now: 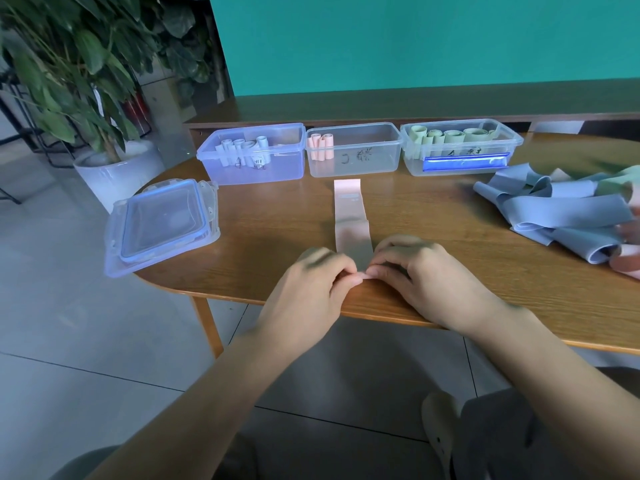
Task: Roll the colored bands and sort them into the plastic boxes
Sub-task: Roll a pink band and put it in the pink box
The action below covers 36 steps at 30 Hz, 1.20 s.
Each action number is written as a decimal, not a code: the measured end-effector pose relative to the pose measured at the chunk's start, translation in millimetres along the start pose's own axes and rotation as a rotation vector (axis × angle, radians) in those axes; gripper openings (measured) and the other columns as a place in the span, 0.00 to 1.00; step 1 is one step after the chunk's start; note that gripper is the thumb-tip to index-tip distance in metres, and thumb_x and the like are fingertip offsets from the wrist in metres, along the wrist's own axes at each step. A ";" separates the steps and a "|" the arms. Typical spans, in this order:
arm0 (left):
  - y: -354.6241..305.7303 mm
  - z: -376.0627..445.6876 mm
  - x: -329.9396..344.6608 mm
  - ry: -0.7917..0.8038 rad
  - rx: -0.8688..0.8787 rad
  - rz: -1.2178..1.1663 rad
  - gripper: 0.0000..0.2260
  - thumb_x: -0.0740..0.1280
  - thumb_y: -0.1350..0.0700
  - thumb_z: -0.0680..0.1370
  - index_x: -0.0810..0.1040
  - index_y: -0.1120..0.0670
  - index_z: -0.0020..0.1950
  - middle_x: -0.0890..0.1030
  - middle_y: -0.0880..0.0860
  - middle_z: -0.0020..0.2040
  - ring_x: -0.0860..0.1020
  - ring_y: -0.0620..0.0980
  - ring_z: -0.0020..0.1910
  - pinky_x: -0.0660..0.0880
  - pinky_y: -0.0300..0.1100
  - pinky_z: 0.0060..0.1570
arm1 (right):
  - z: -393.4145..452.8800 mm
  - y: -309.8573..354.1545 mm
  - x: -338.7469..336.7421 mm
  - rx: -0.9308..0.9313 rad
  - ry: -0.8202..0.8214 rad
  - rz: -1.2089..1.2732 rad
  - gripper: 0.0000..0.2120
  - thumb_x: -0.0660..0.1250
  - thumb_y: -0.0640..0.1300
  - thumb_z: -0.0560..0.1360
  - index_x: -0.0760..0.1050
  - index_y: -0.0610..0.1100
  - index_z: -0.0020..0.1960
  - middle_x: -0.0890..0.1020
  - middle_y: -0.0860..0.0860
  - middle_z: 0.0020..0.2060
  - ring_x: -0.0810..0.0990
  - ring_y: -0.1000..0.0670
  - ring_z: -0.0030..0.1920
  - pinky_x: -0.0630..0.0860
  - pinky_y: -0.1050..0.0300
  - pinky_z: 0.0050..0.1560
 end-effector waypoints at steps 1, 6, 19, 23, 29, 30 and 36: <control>0.6 -0.1 0.3 -0.003 -0.002 0.005 0.08 0.66 0.48 0.81 0.81 0.52 0.50 0.78 0.46 0.47 0.74 0.43 0.48 0.70 0.36 0.48 | 0.5 -0.2 0.2 0.003 -0.003 -0.005 0.12 0.63 0.55 0.80 0.81 0.49 0.48 0.77 0.58 0.48 0.79 0.53 0.48 0.78 0.46 0.48; 1.9 2.3 0.5 -0.007 -0.029 0.033 0.09 0.67 0.48 0.81 0.83 0.52 0.51 0.77 0.47 0.49 0.74 0.41 0.48 0.67 0.28 0.48 | -1.0 1.9 -2.1 0.002 -0.030 -0.013 0.11 0.63 0.56 0.79 0.80 0.50 0.52 0.76 0.57 0.52 0.80 0.51 0.49 0.79 0.46 0.48; 4.4 8.6 4.5 0.011 -0.077 -0.006 0.06 0.70 0.51 0.79 0.81 0.54 0.48 0.77 0.47 0.46 0.73 0.43 0.45 0.68 0.33 0.45 | 1.5 1.6 -2.5 0.041 0.044 -0.029 0.03 0.68 0.53 0.79 0.76 0.55 0.50 0.77 0.61 0.44 0.75 0.58 0.42 0.76 0.53 0.45; 4.7 6.8 5.0 0.011 -0.092 -0.009 0.06 0.70 0.52 0.79 0.81 0.54 0.49 0.76 0.47 0.47 0.71 0.41 0.45 0.66 0.25 0.45 | 1.6 0.9 -1.6 0.061 0.056 -0.046 0.04 0.67 0.55 0.79 0.74 0.56 0.49 0.74 0.64 0.42 0.74 0.62 0.40 0.75 0.54 0.43; 2.4 6.7 5.7 -0.011 -0.052 0.052 0.06 0.69 0.52 0.80 0.82 0.54 0.49 0.78 0.48 0.47 0.72 0.42 0.44 0.66 0.29 0.46 | 2.2 0.2 -1.5 0.065 0.057 -0.061 0.05 0.67 0.56 0.79 0.73 0.56 0.49 0.74 0.63 0.41 0.73 0.63 0.39 0.75 0.53 0.43; 2.0 6.9 5.1 -0.016 -0.047 0.058 0.07 0.69 0.52 0.80 0.83 0.54 0.49 0.78 0.49 0.47 0.74 0.42 0.44 0.66 0.30 0.46 | 2.4 -0.1 -1.1 0.065 0.059 -0.066 0.05 0.66 0.56 0.79 0.73 0.57 0.49 0.75 0.62 0.43 0.73 0.62 0.39 0.76 0.51 0.43; 1.1 8.3 0.5 -0.040 -0.039 0.041 0.08 0.69 0.51 0.80 0.85 0.55 0.48 0.78 0.49 0.47 0.75 0.43 0.45 0.68 0.30 0.47 | 3.4 -1.0 0.6 0.065 0.074 -0.068 0.07 0.62 0.58 0.79 0.74 0.56 0.50 0.77 0.60 0.47 0.77 0.54 0.46 0.78 0.45 0.46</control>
Point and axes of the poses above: each hand's wrist, its own z-axis towards the middle knuckle, its own x-axis out of the palm, y = z × x, the point moved 6 cm from there along z, towards the middle knuckle
